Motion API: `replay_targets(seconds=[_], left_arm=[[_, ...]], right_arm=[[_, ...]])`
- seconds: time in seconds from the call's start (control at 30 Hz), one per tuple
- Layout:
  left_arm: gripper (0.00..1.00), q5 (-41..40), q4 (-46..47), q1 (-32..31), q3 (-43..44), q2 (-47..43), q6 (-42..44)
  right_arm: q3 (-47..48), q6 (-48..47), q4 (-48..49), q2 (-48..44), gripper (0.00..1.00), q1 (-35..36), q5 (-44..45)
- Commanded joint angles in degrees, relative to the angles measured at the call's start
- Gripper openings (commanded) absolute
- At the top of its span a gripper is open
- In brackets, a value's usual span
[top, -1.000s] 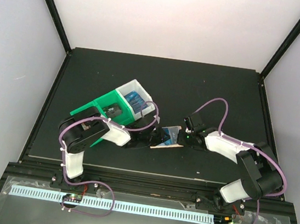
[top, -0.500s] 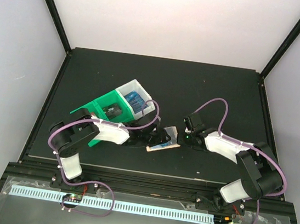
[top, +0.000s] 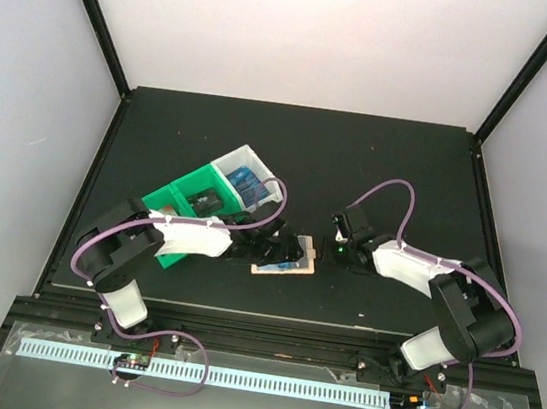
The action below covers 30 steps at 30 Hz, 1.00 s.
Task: Put the credit cards into the card holder
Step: Insert the credit card into the card holder.
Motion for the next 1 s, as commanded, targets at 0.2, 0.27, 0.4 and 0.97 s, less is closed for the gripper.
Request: replay_targets(seconds=[0.2,0.27,0.4,0.97], left_arm=[[0.73,10.9,-6.9,5.0,-0.2,-1.9,9.2],[0.73,11.7,-6.6,5.9,-0.9,-2.6,10.0],[0.73,11.8,-9.5,7.2,-0.3,-4.0,12.5],[0.67,12.8,-7.7,6.8,3.2,2.2,13.7]], right_arm=[[-2.2,-0.9,-3.4,-1.3,0.35,0.5,-2.7],[-2.2,-1.3,-3.1,-1.7,0.36,0.5,-3.1],[-2.2,-1.6,-3.1,-1.9,0.37,0.5,-3.3],[-0.4,-3.2,-3.3,1.1,0.38,2.9,-3.6]])
